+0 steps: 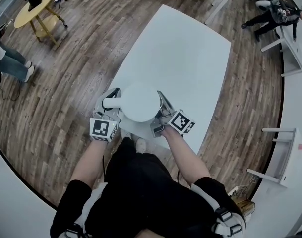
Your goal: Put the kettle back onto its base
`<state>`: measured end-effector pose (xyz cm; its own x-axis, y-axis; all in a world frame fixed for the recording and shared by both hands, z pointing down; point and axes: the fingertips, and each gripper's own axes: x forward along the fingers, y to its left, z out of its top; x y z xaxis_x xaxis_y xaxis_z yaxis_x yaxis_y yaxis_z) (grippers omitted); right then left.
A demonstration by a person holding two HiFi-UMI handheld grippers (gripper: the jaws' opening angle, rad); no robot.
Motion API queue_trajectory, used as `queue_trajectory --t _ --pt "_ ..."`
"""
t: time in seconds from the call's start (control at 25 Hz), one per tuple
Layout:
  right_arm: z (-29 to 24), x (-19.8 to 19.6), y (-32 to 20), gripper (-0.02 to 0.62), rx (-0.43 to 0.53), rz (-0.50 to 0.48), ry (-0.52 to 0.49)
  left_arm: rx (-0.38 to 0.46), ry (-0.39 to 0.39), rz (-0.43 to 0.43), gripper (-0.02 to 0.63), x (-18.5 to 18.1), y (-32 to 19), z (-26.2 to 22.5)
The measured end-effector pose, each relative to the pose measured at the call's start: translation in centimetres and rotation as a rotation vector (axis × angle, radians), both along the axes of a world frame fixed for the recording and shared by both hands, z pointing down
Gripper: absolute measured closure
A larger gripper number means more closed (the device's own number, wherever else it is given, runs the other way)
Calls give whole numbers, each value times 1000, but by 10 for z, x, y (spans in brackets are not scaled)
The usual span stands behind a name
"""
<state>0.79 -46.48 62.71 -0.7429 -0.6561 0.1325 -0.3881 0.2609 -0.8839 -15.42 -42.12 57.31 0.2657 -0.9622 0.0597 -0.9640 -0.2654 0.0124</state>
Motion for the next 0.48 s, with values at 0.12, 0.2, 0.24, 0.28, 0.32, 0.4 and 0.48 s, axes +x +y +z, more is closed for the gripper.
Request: queue_trajectory --t 0.12,0.2,0.24,0.28,0.32,0.4,0.48 --pt "-2 -2 2 531 1 -11 -15 -36 2 -29 596 -6 1 4" --pt "-4 -4 4 529 9 -16 -24 -73 1 -62 522 -14 3 9" --pt "-6 -4 5 526 14 -18 -26 -90 -8 -73 511 -16 4 11" --pt "-7 -3 6 526 19 -19 -26 -105 -21 -81 504 -18 6 13" --pt "-8 -2 8 522 22 -19 -26 -118 -34 -88 495 -19 7 14" --pt "-10 4 12 515 27 -22 -28 -135 -54 -99 490 -19 13 15" --pt "-12 12 17 515 34 -22 -34 -147 -55 -110 482 -21 20 14"
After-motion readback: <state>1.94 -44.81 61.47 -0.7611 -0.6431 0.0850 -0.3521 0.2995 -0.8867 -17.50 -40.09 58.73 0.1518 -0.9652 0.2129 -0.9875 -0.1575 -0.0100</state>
